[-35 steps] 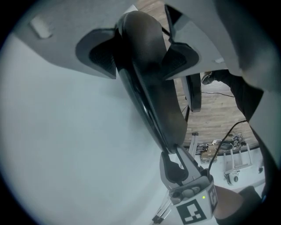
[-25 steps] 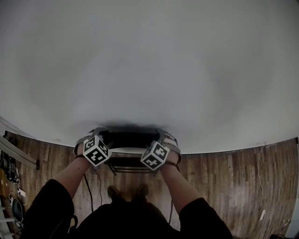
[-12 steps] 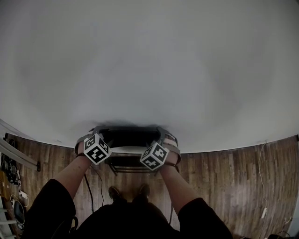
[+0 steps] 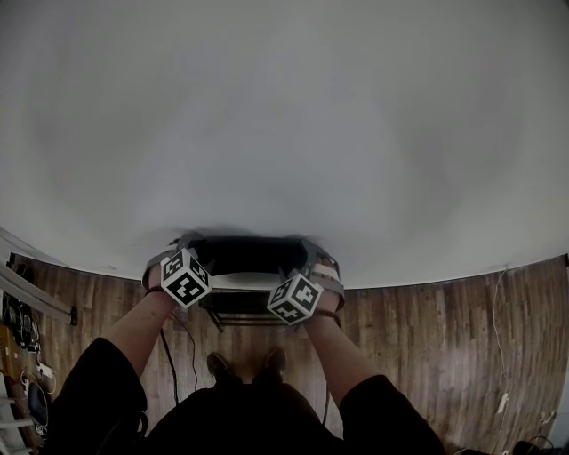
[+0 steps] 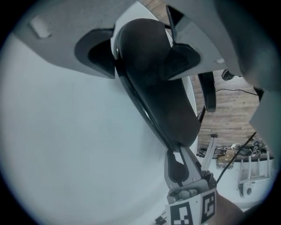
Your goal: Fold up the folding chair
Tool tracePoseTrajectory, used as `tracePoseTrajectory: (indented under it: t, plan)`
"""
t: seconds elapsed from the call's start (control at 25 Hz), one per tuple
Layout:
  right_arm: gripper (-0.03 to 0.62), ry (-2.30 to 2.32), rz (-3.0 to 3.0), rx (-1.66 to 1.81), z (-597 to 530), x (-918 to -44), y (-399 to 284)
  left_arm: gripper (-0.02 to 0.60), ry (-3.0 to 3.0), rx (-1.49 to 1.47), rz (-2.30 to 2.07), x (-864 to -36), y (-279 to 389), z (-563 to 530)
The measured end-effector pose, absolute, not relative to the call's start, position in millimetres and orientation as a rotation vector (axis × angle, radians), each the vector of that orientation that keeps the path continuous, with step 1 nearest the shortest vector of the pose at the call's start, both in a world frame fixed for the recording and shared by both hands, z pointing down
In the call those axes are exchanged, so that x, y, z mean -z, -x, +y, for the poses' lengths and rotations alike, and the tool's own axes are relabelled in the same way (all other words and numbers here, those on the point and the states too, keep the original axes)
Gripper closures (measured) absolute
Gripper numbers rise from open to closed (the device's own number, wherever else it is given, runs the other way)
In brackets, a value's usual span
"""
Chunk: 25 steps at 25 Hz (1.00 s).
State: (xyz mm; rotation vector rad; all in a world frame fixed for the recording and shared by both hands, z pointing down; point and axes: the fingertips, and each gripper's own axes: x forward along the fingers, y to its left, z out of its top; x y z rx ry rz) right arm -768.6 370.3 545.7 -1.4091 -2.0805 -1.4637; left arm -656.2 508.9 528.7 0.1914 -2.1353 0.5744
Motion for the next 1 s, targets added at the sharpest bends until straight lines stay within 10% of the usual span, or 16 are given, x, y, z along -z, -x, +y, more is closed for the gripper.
tracePoseTrajectory:
  t: [1.0]
  plan:
    - [0.266, 1.570, -2.096, 1.349, 364, -524, 759, 0.463, -0.080, -0.612, -2.121, -503, 647, 521]
